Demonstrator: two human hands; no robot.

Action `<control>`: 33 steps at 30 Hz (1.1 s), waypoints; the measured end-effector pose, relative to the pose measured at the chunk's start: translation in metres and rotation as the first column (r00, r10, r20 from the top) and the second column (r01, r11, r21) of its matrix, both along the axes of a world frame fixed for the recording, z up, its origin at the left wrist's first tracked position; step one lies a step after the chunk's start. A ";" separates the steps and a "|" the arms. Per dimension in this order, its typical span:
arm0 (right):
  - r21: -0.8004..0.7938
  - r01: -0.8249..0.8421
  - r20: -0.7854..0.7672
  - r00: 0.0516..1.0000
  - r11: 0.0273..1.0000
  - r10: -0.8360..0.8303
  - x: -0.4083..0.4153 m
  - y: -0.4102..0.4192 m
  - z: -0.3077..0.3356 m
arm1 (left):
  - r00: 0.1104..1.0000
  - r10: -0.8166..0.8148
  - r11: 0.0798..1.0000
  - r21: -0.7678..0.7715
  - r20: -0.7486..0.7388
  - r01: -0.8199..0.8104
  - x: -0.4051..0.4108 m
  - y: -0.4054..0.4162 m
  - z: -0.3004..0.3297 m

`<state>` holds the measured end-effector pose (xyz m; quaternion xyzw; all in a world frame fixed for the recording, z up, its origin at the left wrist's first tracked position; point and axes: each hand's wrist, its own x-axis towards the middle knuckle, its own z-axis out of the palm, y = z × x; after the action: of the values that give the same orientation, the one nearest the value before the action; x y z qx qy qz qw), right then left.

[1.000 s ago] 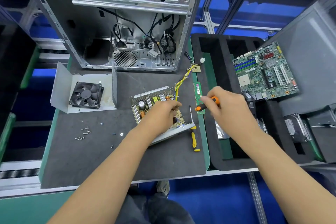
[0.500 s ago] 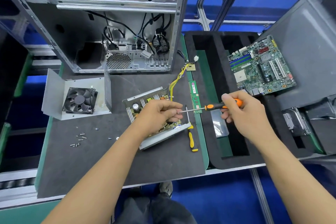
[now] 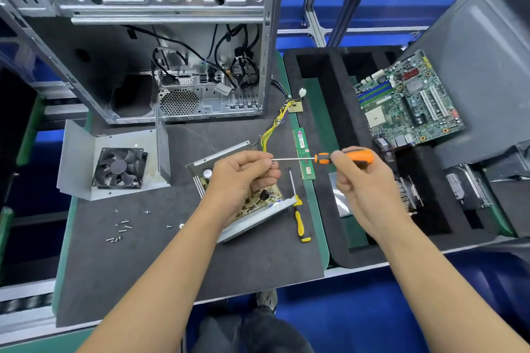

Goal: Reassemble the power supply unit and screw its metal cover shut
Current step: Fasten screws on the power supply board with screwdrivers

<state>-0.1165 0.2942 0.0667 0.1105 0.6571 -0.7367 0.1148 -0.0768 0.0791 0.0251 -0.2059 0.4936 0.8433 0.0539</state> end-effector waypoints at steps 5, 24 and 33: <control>-0.299 0.056 0.056 0.998 0.952 -0.041 -0.001 -0.030 -0.003 | 0.999 0.052 0.998 -0.028 -0.015 -0.052 0.001 0.002 0.004; -0.359 0.113 -0.013 0.992 0.926 -0.126 -0.007 -0.046 0.013 | 0.989 0.134 0.944 0.297 0.061 -0.146 0.003 0.004 0.006; -0.364 0.092 -0.080 0.988 0.927 -0.129 -0.003 -0.051 0.017 | 0.984 0.176 0.917 0.359 0.031 -0.175 0.003 0.008 0.013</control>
<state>-0.1199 0.2431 0.0834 0.0868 0.5093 -0.8543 0.0576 -0.0735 0.0874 0.0378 -0.2349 0.3102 0.9211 0.0145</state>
